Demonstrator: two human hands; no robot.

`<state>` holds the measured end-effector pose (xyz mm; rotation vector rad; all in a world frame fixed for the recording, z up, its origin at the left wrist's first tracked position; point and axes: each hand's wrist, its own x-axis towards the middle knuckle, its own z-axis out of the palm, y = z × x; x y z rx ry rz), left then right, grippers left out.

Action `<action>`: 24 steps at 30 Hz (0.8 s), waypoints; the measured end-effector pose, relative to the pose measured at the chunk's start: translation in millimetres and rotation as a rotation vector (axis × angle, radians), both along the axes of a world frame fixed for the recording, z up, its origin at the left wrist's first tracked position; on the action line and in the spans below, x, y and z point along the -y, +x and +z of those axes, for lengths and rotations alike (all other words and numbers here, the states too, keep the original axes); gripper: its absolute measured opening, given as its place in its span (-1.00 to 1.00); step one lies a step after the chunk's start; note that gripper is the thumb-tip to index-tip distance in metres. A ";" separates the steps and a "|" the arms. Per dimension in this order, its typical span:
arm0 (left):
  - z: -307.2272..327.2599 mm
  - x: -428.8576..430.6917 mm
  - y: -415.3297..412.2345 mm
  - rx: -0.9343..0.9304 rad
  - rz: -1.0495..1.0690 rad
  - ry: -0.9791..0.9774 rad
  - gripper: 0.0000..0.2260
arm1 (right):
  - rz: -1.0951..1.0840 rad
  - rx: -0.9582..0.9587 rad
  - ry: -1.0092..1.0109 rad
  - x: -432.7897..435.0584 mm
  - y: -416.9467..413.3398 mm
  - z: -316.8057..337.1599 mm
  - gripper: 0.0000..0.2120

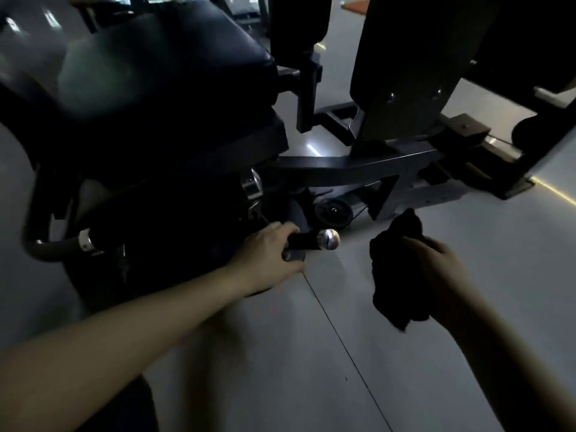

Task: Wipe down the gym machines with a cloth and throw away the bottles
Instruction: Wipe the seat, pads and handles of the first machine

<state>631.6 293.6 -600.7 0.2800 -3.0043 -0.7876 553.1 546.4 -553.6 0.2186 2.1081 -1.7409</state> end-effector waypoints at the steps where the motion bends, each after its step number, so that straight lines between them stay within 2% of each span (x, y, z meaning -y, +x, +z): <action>1: -3.4 1.2 -6.4 -0.002 -0.003 0.001 -0.52 | 0.009 0.015 0.001 -1.6 1.0 -3.6 -0.89; 4: -13.9 5.6 -17.6 -0.046 -0.051 -0.048 -0.40 | 0.047 0.026 0.017 -2.6 6.9 -15.3 -0.84; 6: -21.8 6.9 -17.8 -0.049 -0.093 -0.094 -0.40 | 0.061 0.041 -0.032 0.9 9.9 -17.6 -0.81; 11: -41.8 6.5 -23.9 -0.215 -0.117 -0.121 -0.52 | 0.146 -0.132 -0.109 29.4 -2.0 -0.9 -0.81; 13: -46.1 6.8 -32.1 -0.273 -0.132 -0.126 -0.57 | 0.176 -0.270 -0.119 52.8 -1.1 2.6 -0.86; 14: -48.9 7.6 -35.4 -0.298 -0.132 -0.127 -0.60 | 0.187 -0.354 -0.088 64.0 1.4 -1.5 -0.88; 16: -59.0 10.4 -40.5 -0.359 -0.123 -0.098 -0.65 | 0.256 -0.585 0.139 80.7 4.7 -23.7 -0.91; 17: -63.1 11.1 -40.9 -0.384 -0.117 -0.057 -0.68 | 0.259 -0.687 0.274 85.0 7.9 -37.3 -0.90; 18: -66.8 11.5 -41.5 -0.410 -0.121 -0.010 -0.69 | 0.202 -0.752 0.309 86.6 11.9 -52.4 -0.88; 21: -70.4 11.1 -44.3 -0.456 -0.138 0.055 -0.66 | -0.055 -0.730 0.053 85.9 29.3 -88.0 -0.93; 24: -67.3 12.7 -46.1 -0.459 -0.107 0.067 -0.63 | -0.170 -0.582 -0.103 79.5 46.0 -104.3 -0.92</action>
